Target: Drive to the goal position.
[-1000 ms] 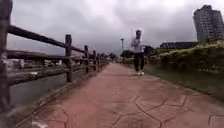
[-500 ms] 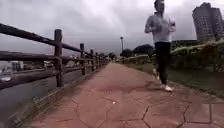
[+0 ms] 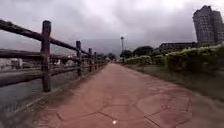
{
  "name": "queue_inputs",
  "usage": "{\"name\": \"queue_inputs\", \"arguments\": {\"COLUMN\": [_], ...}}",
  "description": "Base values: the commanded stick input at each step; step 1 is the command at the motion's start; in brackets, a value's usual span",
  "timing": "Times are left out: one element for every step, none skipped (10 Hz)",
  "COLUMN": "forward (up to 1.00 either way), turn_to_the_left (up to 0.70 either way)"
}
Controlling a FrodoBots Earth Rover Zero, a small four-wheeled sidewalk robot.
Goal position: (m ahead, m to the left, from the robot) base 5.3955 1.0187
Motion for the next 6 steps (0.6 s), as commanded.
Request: {"name": "queue_inputs", "arguments": {"forward": [1.0,1.0,1.0,1.0,1.0,1.0], "turn_to_the_left": [0.0,0.0,0.0,0.0,0.0,0.0]}}
